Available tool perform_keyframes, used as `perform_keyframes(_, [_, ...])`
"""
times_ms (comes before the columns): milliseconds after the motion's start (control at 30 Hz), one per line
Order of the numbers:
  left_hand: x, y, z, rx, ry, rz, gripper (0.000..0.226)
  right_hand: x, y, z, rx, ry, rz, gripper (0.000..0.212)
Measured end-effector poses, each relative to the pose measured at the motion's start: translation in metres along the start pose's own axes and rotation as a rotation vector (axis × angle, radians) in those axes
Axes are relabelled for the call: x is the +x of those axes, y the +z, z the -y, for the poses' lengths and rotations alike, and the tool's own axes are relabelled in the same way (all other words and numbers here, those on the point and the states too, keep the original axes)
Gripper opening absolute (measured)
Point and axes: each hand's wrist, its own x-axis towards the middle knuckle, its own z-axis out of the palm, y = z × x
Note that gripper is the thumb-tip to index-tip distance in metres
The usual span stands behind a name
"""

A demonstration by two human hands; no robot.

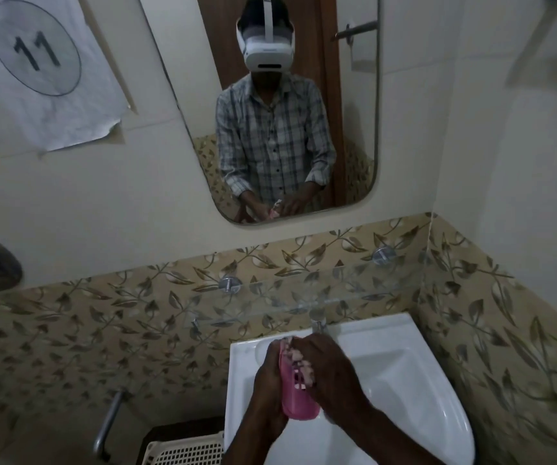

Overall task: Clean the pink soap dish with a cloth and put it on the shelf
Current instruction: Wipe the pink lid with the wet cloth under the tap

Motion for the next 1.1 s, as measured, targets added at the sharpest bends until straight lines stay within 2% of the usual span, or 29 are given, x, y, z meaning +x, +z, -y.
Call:
perform_keyframes(100, [-0.002, -0.002, 0.000, 0.028, 0.040, 0.024, 0.051, 0.005, -0.002, 0.003, 0.056, 0.197, -0.018, 0.031])
perform_keyframes(167, [-0.003, -0.004, 0.001, 0.050, 0.057, 0.004, 0.047, 0.004, -0.002, 0.015, 0.062, 0.113, 0.017, 0.036])
perform_keyframes(233, [-0.003, -0.003, 0.002, 0.021, 0.076, -0.013, 0.045, 0.001, -0.003, 0.013, 0.066, -0.003, 0.014, 0.031])
perform_keyframes(333, [-0.002, -0.004, 0.005, 0.035, 0.080, -0.022, 0.049, 0.003, -0.003, 0.005, 0.056, 0.190, -0.011, 0.026])
perform_keyframes(367, [-0.001, -0.005, 0.007, 0.006, 0.073, -0.027, 0.050, 0.004, -0.003, 0.009, 0.053, 0.197, 0.022, 0.029])
perform_keyframes(467, [0.008, -0.013, 0.008, -0.036, 0.094, -0.030, 0.049, 0.006, 0.000, 0.017, 0.056, 0.026, 0.089, 0.028])
perform_keyframes(533, [0.010, -0.010, 0.007, 0.061, 0.159, -0.072, 0.048, 0.013, 0.000, 0.011, 0.050, 0.155, 0.064, 0.030])
perform_keyframes(633, [0.016, -0.005, 0.018, 0.183, 0.268, -0.150, 0.037, 0.019, 0.002, 0.015, 0.071, 0.524, 0.087, 0.029])
perform_keyframes(733, [0.018, -0.011, 0.024, 0.230, 0.423, -0.204, 0.032, 0.007, 0.006, 0.026, 0.090, 0.672, 0.233, 0.026])
perform_keyframes(767, [0.018, -0.012, 0.023, 0.204, 0.421, -0.202, 0.035, 0.001, 0.006, 0.025, 0.097, 0.697, 0.267, 0.025])
perform_keyframes(833, [0.018, -0.013, 0.022, 0.179, 0.390, -0.169, 0.039, -0.001, 0.003, 0.021, 0.071, 0.698, 0.248, 0.021])
perform_keyframes(900, [0.020, -0.011, 0.023, 0.194, 0.390, -0.146, 0.036, 0.011, 0.001, 0.019, 0.037, 0.668, 0.110, 0.020])
perform_keyframes(967, [0.023, -0.009, 0.020, 0.200, 0.366, -0.161, 0.036, 0.019, 0.002, 0.023, 0.065, 0.645, 0.053, 0.022])
perform_keyframes(1100, [0.025, -0.012, 0.011, 0.194, 0.348, -0.210, 0.050, 0.001, 0.001, 0.026, 0.064, 0.609, 0.240, 0.018])
